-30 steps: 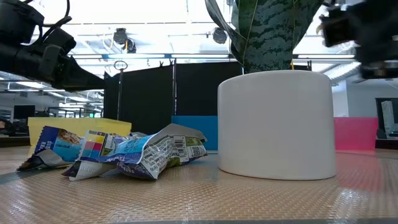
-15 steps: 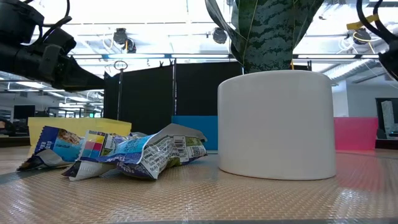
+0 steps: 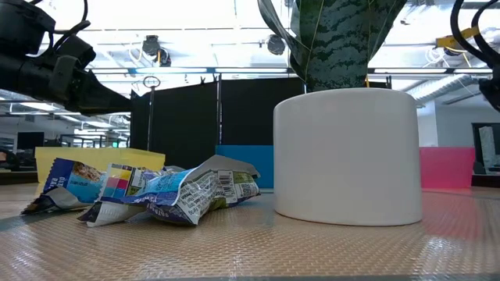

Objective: Pick and place Granola Bars by type
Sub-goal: Put the yellow granola bar into the pink bin

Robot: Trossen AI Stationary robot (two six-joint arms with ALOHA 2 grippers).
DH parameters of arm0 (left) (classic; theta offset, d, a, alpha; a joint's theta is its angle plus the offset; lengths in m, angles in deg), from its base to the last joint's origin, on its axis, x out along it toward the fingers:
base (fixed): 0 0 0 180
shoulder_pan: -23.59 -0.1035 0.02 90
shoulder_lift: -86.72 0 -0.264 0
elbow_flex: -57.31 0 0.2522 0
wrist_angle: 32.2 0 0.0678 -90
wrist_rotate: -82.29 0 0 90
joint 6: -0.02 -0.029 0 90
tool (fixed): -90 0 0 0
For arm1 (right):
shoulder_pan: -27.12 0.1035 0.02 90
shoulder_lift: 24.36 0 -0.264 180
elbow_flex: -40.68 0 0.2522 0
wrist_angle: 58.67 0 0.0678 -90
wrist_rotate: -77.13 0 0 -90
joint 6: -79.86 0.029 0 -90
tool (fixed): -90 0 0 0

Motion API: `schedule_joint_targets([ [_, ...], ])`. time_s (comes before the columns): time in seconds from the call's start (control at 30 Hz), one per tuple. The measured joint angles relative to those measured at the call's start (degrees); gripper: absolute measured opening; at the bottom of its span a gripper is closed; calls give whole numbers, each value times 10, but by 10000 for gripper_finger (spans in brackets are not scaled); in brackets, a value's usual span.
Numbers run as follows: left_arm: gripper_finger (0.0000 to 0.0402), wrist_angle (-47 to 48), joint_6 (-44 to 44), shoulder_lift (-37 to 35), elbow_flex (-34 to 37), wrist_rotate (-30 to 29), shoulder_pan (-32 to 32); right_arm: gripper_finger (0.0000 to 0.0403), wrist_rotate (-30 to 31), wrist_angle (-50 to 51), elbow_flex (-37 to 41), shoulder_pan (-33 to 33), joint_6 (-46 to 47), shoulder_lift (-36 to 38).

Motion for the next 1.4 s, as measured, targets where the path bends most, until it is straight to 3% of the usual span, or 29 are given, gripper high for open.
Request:
schedule_joint_targets([
  [0.3, 173, 0, 0, 0, 0, 0, 0, 114, -42, 5, 0, 0, -10, -28],
  [0.47, 173, 0, 0, 0, 0, 0, 0, 46, -34, -1, -1, 0, -68, -29],
  [0.57, 173, 0, 0, 0, 0, 0, 0, 12, 6, -24, -1, 0, -121, -26],
  [0.87, 173, 0, 0, 0, 0, 0, 0, 0, 161, -124, 0, -1, -246, -7],
  [1.1, 173, 0, 0, 0, 0, 0, 0, 1, 322, -154, 0, -6, -381, 65],
  [1.23, 173, 0, 0, 0, 0, 0, 0, 1, 384, -116, 0, -17, -441, 129],
  [1.4, 173, 0, -4, 0, 0, -1, 0, 1, 413, 34, 0, -67, -453, 225],
])
